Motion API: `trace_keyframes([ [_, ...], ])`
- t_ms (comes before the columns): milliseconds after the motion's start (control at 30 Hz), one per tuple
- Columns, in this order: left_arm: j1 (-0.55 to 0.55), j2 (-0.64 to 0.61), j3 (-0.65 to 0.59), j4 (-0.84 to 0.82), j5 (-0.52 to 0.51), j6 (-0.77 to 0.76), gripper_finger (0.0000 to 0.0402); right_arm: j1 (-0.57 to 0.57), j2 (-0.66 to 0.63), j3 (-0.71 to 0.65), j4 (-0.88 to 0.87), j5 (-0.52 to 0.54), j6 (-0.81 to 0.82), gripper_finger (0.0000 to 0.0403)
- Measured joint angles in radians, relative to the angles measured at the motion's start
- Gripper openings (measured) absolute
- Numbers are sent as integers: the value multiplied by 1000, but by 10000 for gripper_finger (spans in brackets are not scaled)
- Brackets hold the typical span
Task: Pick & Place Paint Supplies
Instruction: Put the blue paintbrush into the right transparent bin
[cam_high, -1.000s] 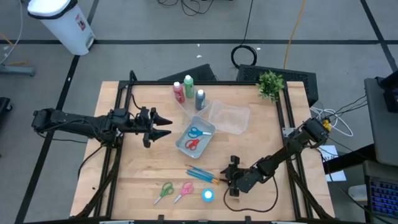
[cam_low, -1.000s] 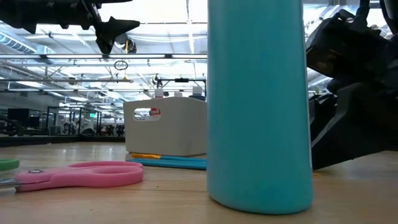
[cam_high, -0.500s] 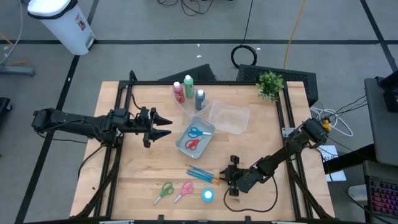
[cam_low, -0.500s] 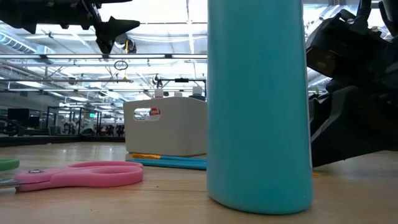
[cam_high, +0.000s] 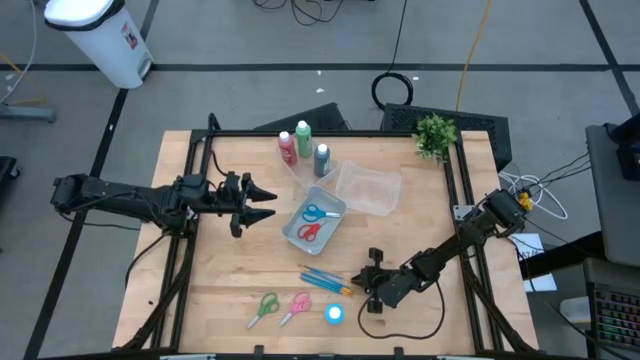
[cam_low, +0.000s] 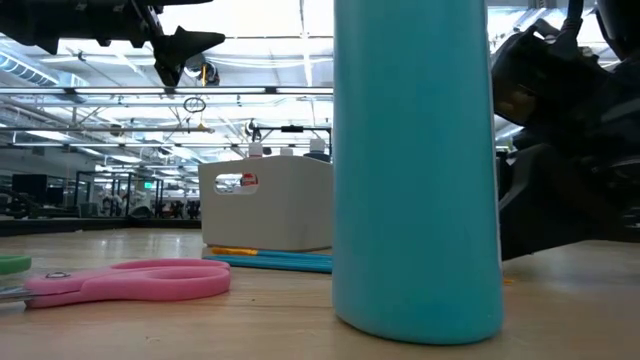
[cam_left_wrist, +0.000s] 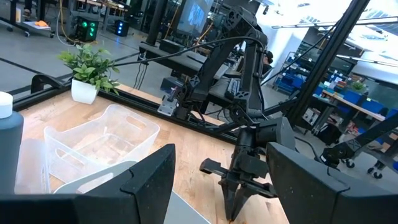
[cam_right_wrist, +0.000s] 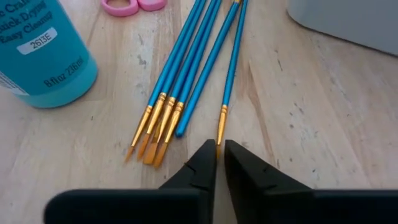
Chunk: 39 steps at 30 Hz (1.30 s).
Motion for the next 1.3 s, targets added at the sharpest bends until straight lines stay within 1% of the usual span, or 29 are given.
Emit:
trace_keyframes([
  [100,0,0,0,0,0,0,257,0,0,0,-1,2,-8,3],
  [267,0,0,0,0,0,1,257,-1,0,0,-1,3,-8,2],
  [300,0,0,0,-1,0,21,257,-1,0,0,-1,4,-8,1],
  [467,1,0,0,-10,-10,386,257,-1,0,0,3,7,-27,1],
  [533,1,0,0,-9,-10,477,257,-1,0,0,4,15,-29,0],
  [600,1,0,0,-4,-10,525,258,0,-6,-1,5,25,-37,0],
  [667,1,0,1,-1,-10,533,257,-2,-20,-2,3,32,-49,0],
  [833,1,0,1,0,-10,497,258,0,-67,-4,21,61,-72,0],
  [1000,1,0,1,-1,-10,495,257,14,-111,-3,51,65,-112,0],
  [1300,1,0,1,0,-10,494,257,58,-244,-2,32,152,-215,0],
])
